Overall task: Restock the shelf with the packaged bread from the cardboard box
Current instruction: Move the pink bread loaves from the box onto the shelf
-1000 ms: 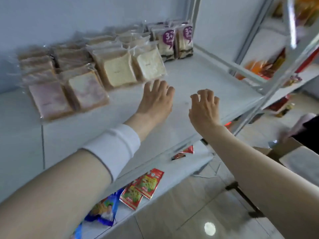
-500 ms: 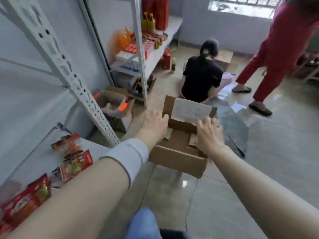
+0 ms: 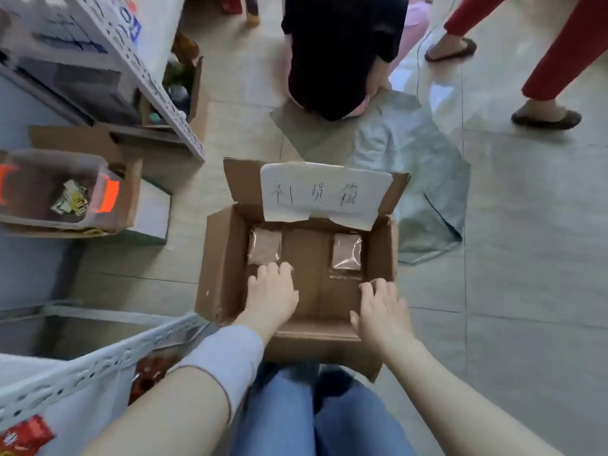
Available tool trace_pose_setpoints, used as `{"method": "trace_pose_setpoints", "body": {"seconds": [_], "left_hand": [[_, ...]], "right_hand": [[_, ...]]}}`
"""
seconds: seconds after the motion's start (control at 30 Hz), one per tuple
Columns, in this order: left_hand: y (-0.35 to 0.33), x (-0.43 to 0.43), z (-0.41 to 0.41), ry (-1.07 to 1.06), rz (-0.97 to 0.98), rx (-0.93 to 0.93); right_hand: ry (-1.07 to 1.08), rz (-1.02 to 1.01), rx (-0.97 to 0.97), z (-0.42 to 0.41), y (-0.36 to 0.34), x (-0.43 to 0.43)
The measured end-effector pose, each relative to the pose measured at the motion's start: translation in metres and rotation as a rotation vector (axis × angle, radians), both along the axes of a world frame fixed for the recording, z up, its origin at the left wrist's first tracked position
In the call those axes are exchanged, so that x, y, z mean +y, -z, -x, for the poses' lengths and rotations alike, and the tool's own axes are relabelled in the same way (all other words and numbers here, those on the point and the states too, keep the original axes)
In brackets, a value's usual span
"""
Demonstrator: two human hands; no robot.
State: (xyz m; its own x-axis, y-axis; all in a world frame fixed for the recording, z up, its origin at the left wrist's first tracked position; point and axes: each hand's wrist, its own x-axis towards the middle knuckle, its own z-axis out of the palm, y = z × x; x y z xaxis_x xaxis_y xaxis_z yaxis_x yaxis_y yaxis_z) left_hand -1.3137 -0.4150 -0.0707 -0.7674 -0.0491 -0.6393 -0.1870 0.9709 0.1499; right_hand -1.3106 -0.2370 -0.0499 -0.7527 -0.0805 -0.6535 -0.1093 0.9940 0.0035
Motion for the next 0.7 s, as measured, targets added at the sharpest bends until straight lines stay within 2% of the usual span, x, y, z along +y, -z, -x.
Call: {"method": "trace_pose_setpoints", "body": {"seconds": [0.1, 0.17, 0.2, 0.3, 0.4, 0.47, 0.6, 0.7], "left_hand": [[0.097, -0.007, 0.027, -0.307, -0.072, -0.134], [0.16, -0.018, 0.047, -0.556, -0.076, -0.126], [0.189, -0.025, 0.056, -0.625, -0.047, -0.091], [0.252, -0.04, 0.069, -0.632, 0.085, 0.023], [0.276, -0.039, 0.069, -0.78, 0.131, 0.144], [0.28, -0.037, 0.068, -0.868, 0.082, 0.177], [0.281, -0.044, 0.068, -1.124, -0.114, 0.014], [0.279, -0.045, 0.064, -1.116, -0.244, -0.082]], "right_hand": [[0.269, 0.042, -0.097, 0.022, 0.098, -0.003], [0.474, 0.047, -0.158, 0.037, 0.159, -0.006], [0.594, 0.058, -0.152, 0.045, 0.187, -0.008], [0.886, 0.057, -0.042, 0.062, 0.253, -0.016], [0.963, -0.02, 0.115, 0.064, 0.282, -0.026], [0.99, -0.031, 0.167, 0.06, 0.287, -0.025], [1.147, 0.065, -0.008, 0.061, 0.283, -0.012], [1.236, 0.209, -0.077, 0.068, 0.275, -0.008]]}}
